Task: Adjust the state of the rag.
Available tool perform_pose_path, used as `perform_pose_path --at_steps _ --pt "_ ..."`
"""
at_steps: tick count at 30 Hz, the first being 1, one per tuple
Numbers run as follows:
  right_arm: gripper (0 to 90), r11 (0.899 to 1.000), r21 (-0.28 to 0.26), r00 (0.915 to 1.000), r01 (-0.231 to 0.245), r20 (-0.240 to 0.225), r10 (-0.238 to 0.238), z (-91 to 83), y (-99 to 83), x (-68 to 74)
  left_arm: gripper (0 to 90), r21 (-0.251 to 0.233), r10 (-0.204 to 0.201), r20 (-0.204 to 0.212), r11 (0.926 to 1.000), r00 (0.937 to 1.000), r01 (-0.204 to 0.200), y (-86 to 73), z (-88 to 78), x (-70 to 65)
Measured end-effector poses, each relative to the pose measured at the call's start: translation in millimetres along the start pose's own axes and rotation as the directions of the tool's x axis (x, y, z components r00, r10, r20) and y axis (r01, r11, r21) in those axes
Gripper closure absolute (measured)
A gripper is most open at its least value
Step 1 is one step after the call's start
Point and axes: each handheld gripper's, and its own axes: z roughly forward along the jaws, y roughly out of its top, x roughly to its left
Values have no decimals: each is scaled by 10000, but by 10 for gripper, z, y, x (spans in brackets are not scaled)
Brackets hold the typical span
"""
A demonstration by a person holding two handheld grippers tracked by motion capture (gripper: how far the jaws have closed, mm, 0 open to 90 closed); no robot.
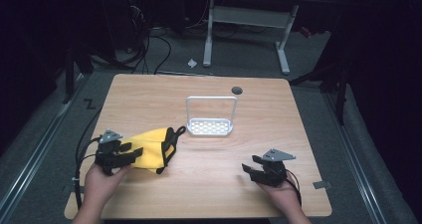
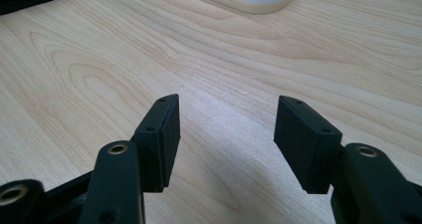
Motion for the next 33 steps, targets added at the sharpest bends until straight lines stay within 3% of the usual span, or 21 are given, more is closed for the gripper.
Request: perform_pose_path --at_steps 2,6,11,13,19,26,29,33 --pt "444 10000 -14 10000 -49 -29 49 3 -4 -7 634 385 -5 188 9993 9998 -2 -38 142 24" --pt "448 9999 50 9999 -158 -51 158 2 -13 -11 724 337 388 15 9987 9992 -388 -56 168 -50" --pt "451 9999 109 10000 -58 -62 59 22 -11 7 742 162 972 140 9951 9952 -974 -147 158 -239" --pt "451 9999 149 10000 41 -55 -41 31 -10 21 743 71 1072 191 9942 9941 -1074 -176 157 -302" --pt "448 9995 70 9994 308 151 -309 35 -10 47 746 -323 1217 849 9923 9889 -1193 -277 178 -550" --pt "443 9990 170 9991 405 153 -408 39 -9 61 748 -438 1644 1728 9863 9711 -1592 -374 187 -879" --pt "442 9988 232 9989 435 153 -439 51 -9 75 748 -379 1923 1880 9813 9632 -1886 -366 216 -1012" --pt "442 9986 252 9988 470 117 -473 55 -6 93 746 -396 2141 2551 9767 9429 -2110 -314 318 -1180"
